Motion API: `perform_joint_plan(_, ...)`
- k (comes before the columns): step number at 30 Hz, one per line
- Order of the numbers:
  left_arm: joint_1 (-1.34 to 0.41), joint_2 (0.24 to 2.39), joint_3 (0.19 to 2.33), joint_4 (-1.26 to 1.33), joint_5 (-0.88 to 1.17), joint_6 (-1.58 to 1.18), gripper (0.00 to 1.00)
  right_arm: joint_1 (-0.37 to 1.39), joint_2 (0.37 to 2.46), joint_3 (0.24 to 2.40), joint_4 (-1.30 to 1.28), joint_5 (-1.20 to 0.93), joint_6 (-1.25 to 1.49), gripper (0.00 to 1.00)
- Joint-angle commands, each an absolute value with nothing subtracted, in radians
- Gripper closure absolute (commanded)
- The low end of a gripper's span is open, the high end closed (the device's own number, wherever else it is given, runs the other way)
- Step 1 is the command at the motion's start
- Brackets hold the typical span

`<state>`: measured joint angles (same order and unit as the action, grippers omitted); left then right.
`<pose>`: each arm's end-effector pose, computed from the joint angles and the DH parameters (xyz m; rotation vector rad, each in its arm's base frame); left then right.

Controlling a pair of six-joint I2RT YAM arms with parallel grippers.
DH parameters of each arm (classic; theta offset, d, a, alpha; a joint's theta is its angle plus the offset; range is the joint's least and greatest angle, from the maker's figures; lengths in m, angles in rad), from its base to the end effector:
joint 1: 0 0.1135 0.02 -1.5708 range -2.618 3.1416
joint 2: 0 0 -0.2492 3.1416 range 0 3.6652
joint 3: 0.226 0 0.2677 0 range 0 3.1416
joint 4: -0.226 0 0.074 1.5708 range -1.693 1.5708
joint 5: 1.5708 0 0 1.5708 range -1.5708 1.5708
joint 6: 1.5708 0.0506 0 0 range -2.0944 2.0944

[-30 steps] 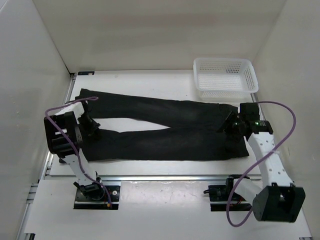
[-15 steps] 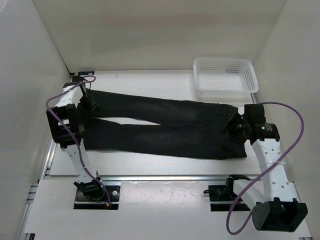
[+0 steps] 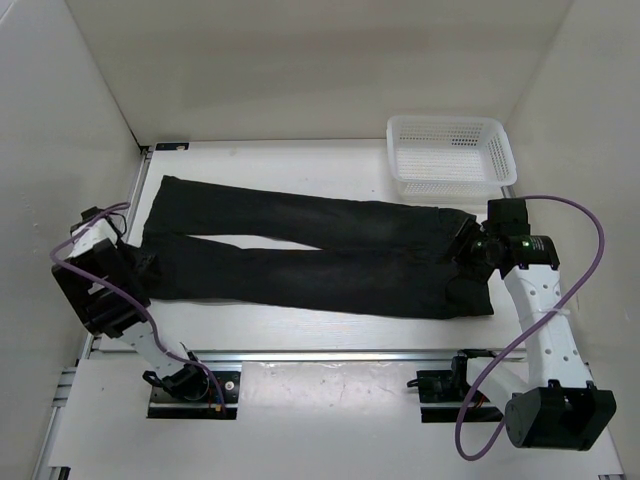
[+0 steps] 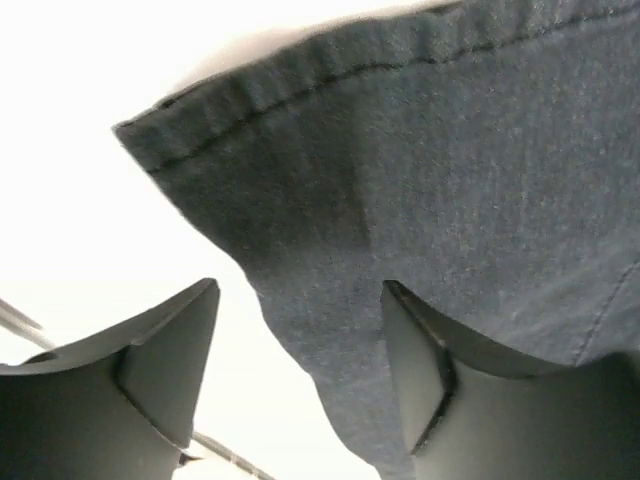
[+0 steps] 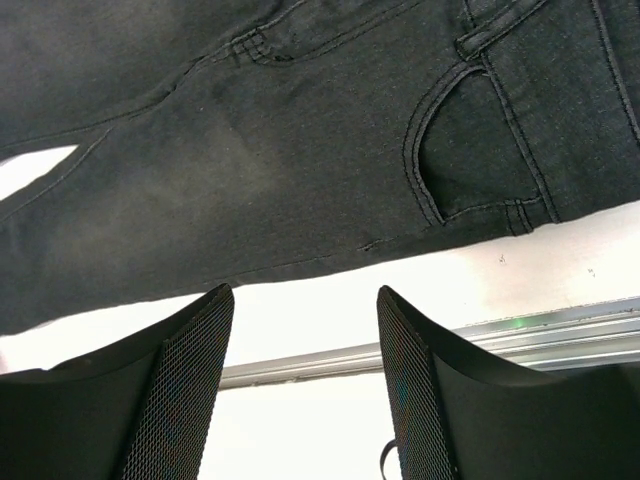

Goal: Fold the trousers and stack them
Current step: Fold the trousers

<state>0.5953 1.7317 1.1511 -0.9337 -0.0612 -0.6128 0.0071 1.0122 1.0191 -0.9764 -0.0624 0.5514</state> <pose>0.2616 0.1809 0.1422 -1.7534 2.5361 0.0936 0.2188 0.0047 0.2839 0.6655 2.4768 0.2961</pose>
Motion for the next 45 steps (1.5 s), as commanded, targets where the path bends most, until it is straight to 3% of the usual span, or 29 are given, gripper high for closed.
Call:
perform_joint_plan(1,0.597,1.715,1.16,-0.893,-0.071,-0.621,0.19,0.009,1.017,1.063,-0.98,-0.095,0.523,0.35)
perform_joint_plan(8,0.647,1.758,1.18,-0.893,-0.063,-0.586,0.31,0.009,0.986,1.045,-0.989,-0.104,0.541,0.35)
perform_joint_plan(9,0.638,1.758,1.18,-0.893,-0.077,-0.586,0.44,0.009,0.976,1.045,-0.989,-0.104,0.551,0.34)
perform_joint_plan(11,0.623,1.758,1.18,-0.893,-0.1,-0.586,0.54,0.009,0.976,1.045,-0.989,-0.104,0.551,0.34)
perform_joint_plan(16,0.54,1.749,1.18,-0.902,-0.173,-0.624,0.54,0.009,0.976,1.054,-0.989,-0.104,0.56,0.34)
perform_joint_plan(21,0.54,1.807,1.227,-0.922,-0.193,-0.634,0.5,0.009,0.976,1.072,-1.0,-0.104,0.56,0.34)
perform_joint_plan(26,0.54,1.818,1.236,-0.922,-0.184,-0.623,0.51,0.009,0.976,1.083,-1.009,-0.104,0.551,0.34)
perform_joint_plan(27,0.54,1.818,1.236,-0.922,-0.184,-0.623,0.56,0.009,0.976,1.083,-1.009,-0.104,0.551,0.34)
perform_joint_plan(29,0.54,1.818,1.236,-0.922,-0.184,-0.623,0.82,0.009,0.965,1.083,-1.009,-0.104,0.551,0.34)
perform_joint_plan(30,0.54,1.818,1.236,-0.922,-0.175,-0.614,0.9,0.009,0.965,1.083,-1.009,-0.104,0.551,0.34)
perform_joint_plan(34,0.54,1.718,1.216,-0.922,-0.175,-0.604,0.9,0.009,0.93,1.036,-1.019,-0.124,0.564,0.34)
perform_joint_plan(38,0.54,1.625,1.227,-0.953,-0.175,-0.595,0.9,0.0,0.959,0.853,-1.032,-0.251,0.63,0.34)
perform_joint_plan(45,0.54,1.552,1.238,-0.962,-0.13,-0.595,0.9,-0.1,0.815,0.612,-0.957,-0.198,0.827,0.34)
